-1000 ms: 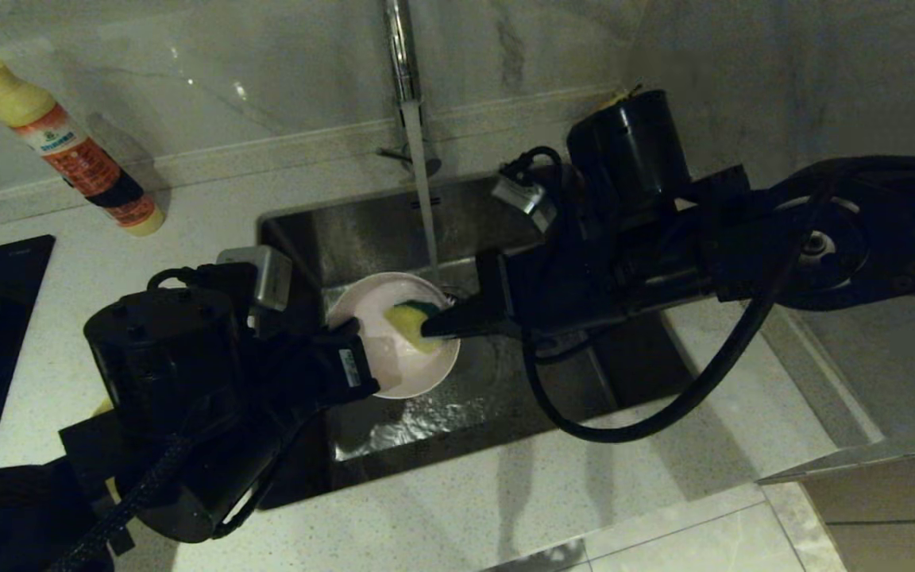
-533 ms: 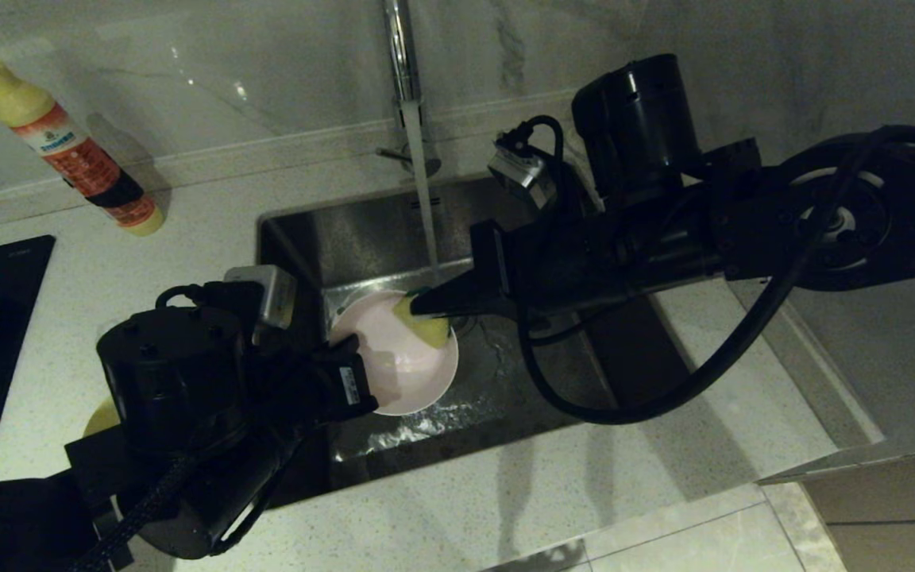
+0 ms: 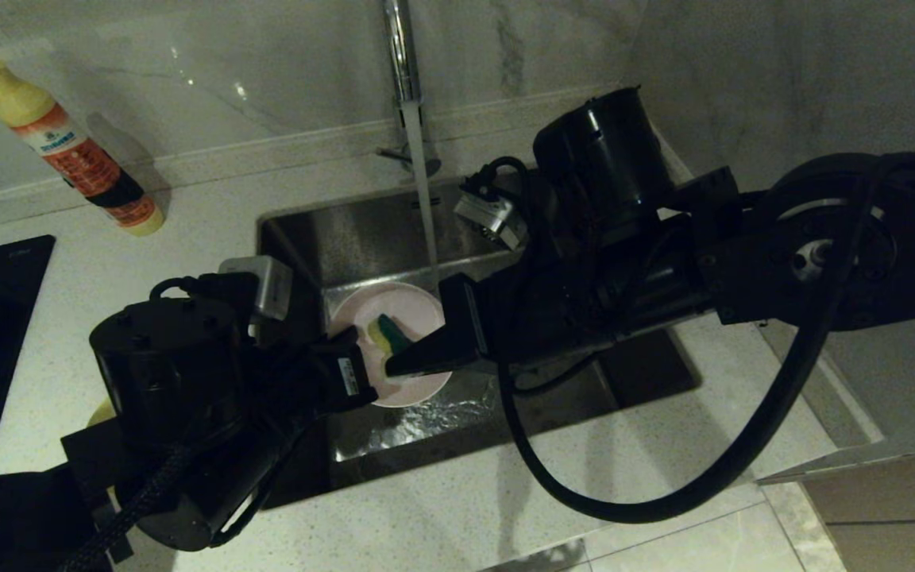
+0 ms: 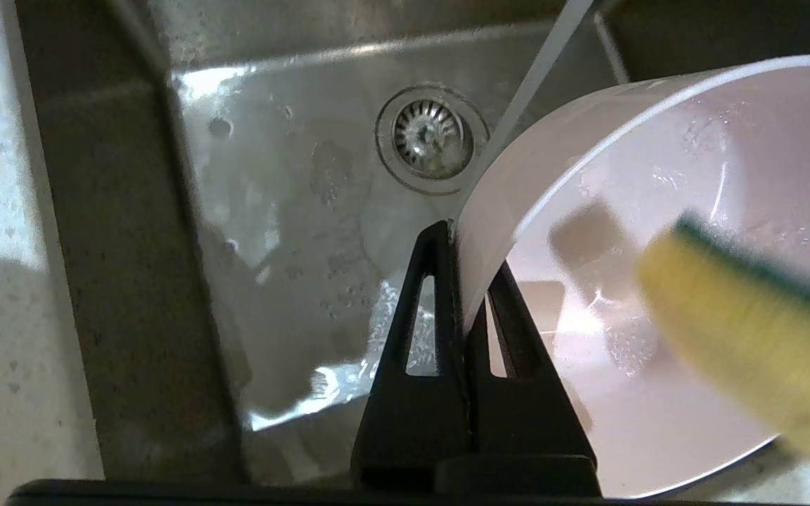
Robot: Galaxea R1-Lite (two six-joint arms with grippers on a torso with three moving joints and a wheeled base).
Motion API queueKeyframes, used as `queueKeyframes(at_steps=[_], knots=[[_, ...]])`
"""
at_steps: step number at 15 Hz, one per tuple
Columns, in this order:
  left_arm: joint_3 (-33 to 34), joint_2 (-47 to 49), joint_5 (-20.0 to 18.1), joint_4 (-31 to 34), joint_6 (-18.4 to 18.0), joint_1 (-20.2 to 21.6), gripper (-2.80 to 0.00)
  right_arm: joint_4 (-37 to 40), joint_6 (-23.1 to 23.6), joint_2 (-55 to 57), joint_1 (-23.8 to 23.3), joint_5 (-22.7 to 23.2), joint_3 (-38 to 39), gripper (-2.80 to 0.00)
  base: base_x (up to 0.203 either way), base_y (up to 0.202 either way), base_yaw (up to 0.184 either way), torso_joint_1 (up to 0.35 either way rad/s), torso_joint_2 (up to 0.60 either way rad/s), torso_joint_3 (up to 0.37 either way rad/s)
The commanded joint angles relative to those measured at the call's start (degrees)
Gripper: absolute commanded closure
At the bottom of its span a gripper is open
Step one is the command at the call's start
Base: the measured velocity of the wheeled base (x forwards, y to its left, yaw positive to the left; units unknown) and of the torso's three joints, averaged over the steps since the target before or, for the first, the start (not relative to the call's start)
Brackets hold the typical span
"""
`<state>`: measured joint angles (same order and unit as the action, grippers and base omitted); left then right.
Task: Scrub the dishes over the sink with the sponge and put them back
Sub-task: Wipe the bowl
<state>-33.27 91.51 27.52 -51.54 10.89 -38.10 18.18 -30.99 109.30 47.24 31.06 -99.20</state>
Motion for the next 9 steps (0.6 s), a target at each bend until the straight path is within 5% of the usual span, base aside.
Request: queueKeyframes(at_steps=[1,9], knots=[[-0.7,-0.4,0.2,-0.3,-0.1,0.0,0.0,0.0,0.0,-0.7,-0.3,0.1,2.2,0.0,0.0,0.0,0.0,0.0,0.0,0.0],[2.3,-2.6,0.0,-0.3,-0.1,0.0,0.0,-0.4,-0.1,0.7,-6.4,-0.1,1.6,0.0,0.0,0.0,0.0,0.0,0.0,0.0]])
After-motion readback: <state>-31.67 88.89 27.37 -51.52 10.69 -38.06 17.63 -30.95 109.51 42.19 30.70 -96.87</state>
